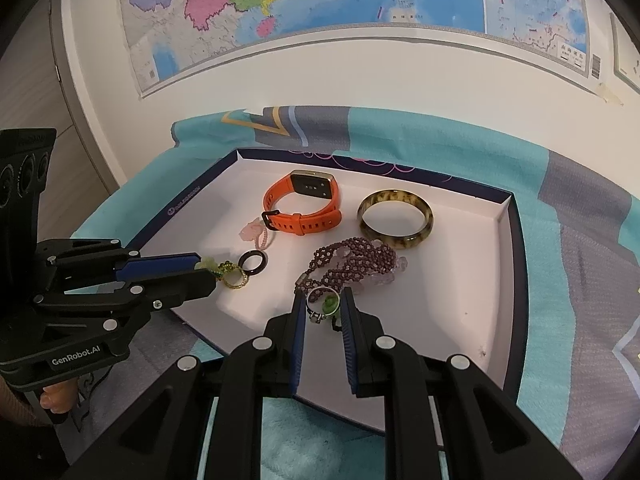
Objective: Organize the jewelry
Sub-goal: 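Lift and carry the green bead ring and silver ring over the box with both tools, then open the left tool to drop the green bead ring while the right tool releases the silver ring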
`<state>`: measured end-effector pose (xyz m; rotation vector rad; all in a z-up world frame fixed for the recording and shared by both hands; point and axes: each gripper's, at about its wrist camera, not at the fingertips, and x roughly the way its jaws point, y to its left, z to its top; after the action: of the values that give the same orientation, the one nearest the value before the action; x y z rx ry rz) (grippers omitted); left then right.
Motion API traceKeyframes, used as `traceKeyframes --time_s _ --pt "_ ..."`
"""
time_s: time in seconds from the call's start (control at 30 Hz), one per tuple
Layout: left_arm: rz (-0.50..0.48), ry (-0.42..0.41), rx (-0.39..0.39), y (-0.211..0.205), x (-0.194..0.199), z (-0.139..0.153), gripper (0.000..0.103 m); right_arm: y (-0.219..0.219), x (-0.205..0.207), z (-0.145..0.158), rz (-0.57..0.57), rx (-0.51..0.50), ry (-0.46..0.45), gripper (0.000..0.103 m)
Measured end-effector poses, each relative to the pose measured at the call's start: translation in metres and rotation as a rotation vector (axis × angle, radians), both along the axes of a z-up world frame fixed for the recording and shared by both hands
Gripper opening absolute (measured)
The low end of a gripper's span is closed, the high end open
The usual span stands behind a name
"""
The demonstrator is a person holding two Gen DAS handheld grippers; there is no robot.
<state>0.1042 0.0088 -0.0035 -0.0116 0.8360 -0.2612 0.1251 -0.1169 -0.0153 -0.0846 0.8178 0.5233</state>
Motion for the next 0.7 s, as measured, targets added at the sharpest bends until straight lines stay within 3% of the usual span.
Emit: traceKeyframes --time_s 0.7 --pt "0.022 0.034 0.005 0.000 0.009 -0.012 0.018 0.004 0.005 -0.006 -0.013 -0.024 0.011 0.016"
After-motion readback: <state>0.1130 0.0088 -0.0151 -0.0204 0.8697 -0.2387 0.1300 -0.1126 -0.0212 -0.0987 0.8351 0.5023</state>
